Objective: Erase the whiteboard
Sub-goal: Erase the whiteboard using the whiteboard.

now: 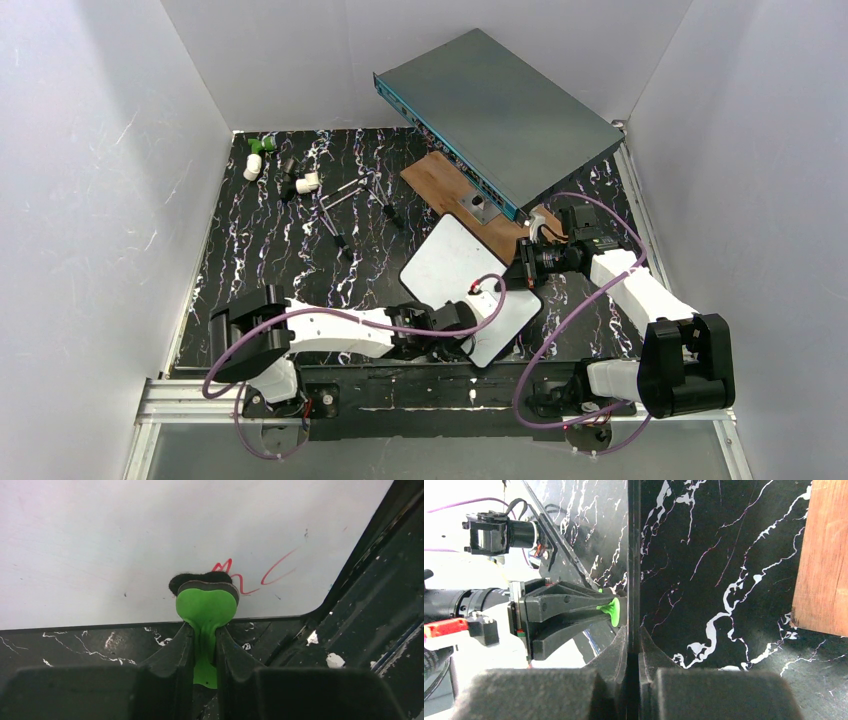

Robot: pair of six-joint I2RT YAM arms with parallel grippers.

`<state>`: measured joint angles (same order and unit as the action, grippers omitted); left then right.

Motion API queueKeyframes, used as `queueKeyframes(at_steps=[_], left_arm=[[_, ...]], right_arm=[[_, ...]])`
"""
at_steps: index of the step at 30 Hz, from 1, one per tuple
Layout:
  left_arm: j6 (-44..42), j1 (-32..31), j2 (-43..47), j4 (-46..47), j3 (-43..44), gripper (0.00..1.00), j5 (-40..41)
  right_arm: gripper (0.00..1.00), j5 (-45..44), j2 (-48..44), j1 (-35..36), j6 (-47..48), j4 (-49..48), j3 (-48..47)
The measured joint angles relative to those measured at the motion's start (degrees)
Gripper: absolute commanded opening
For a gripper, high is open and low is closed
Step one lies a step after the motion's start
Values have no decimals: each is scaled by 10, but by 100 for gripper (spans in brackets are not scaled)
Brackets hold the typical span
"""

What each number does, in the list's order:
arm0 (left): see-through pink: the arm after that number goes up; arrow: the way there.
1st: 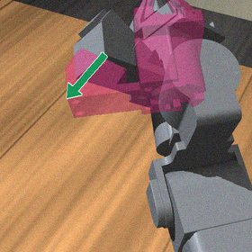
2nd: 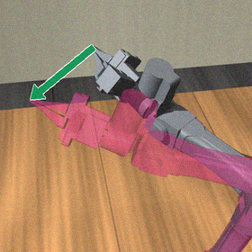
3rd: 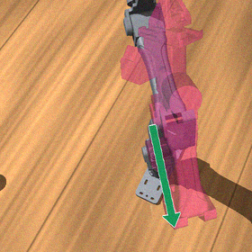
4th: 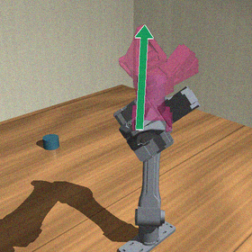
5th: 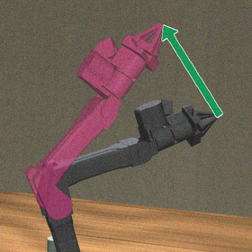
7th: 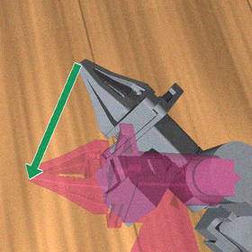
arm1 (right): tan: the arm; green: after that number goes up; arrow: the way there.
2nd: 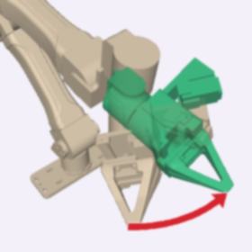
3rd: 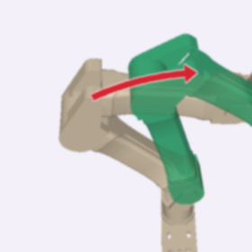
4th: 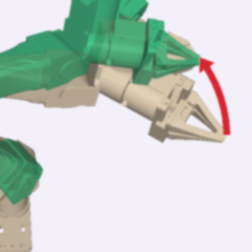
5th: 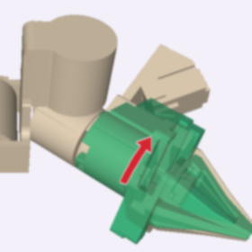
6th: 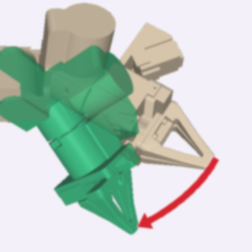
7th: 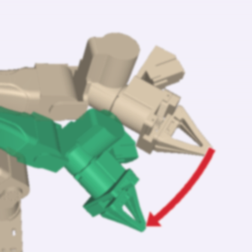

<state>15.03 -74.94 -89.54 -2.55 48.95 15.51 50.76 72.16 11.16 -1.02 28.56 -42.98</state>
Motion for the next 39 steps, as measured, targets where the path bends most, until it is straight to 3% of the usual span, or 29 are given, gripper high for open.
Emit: queueKeyframes(at_steps=[4, 13, 18, 26, 35, 39], left_arm=[[-4, -4, -8, -10, 4, 0, 9], [23, 73, 29, 1, -36, 0, 6], [30, 50, 33, 7, -63, 0, 6], [7, -8, 8, 24, -34, 0, 9], [7, 69, 36, 43, -63, 0, -12], [10, 56, 37, 53, -72, 0, -13]], right_arm=[[1, 0, 0, 0, 2, -1, 0], [1, 0, 0, 0, 1, -2, 0], [1, 0, 0, 0, 2, 0, 0], [1, 0, 0, 0, 2, 0, 0], [1, -1, 0, -2, 0, -4, 0], [1, 0, 0, -2, 1, -1, 0]])
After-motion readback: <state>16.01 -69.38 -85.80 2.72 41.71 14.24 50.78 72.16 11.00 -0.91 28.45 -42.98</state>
